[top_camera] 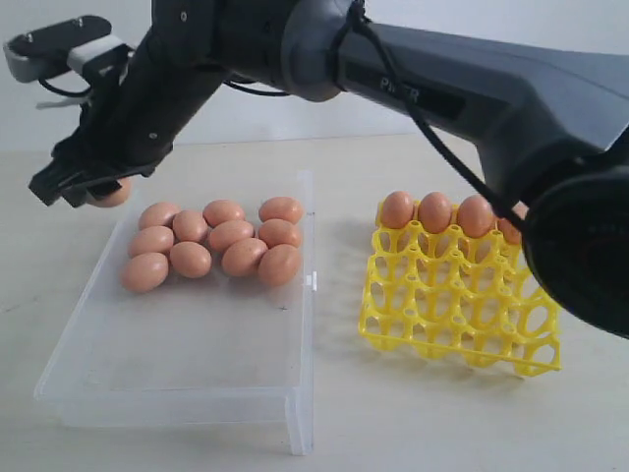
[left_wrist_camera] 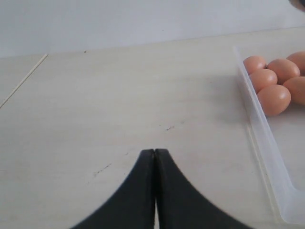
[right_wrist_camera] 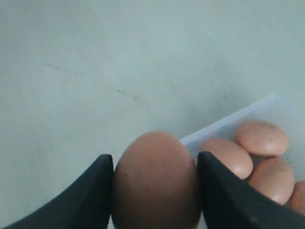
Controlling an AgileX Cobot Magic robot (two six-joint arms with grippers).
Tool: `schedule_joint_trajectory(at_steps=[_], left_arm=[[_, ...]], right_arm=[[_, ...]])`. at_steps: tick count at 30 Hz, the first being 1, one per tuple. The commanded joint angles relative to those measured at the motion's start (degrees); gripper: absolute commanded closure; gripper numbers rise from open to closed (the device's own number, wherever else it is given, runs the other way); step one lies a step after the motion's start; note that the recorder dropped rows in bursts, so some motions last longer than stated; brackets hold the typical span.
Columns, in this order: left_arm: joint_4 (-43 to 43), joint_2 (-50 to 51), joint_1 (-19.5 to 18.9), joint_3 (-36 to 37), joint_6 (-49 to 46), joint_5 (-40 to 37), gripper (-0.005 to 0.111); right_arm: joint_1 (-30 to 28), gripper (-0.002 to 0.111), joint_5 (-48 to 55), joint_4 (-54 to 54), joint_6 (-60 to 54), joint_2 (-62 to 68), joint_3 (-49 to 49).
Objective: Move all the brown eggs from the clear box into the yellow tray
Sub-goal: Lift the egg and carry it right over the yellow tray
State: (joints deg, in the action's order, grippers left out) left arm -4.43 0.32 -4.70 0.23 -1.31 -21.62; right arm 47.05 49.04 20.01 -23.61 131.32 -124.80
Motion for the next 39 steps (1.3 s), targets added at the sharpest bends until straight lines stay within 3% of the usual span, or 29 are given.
schedule_joint_trajectory(at_steps=[1, 19, 30, 39], left_arm=[[0.39, -0.32, 0.34, -0.23, 0.03, 0.04, 0.107], [0.39, -0.32, 0.34, -0.23, 0.03, 0.04, 0.107], [0.39, -0.32, 0.34, -0.23, 0.03, 0.04, 0.107], [0.39, -0.32, 0.34, -0.23, 0.03, 0.04, 0.107]], right_arm=[[0.27, 0.108, -4.33, 2.52, -2.14, -3.89, -0.15], [0.27, 0.108, -26.25, 3.56, -2.23, -13.85, -0.15], [0.27, 0.108, -17.50, 3.56, -4.83, -16.57, 0.17], [0.27, 0.108, -25.99, 3.68, -5.04, -19.13, 14.90]])
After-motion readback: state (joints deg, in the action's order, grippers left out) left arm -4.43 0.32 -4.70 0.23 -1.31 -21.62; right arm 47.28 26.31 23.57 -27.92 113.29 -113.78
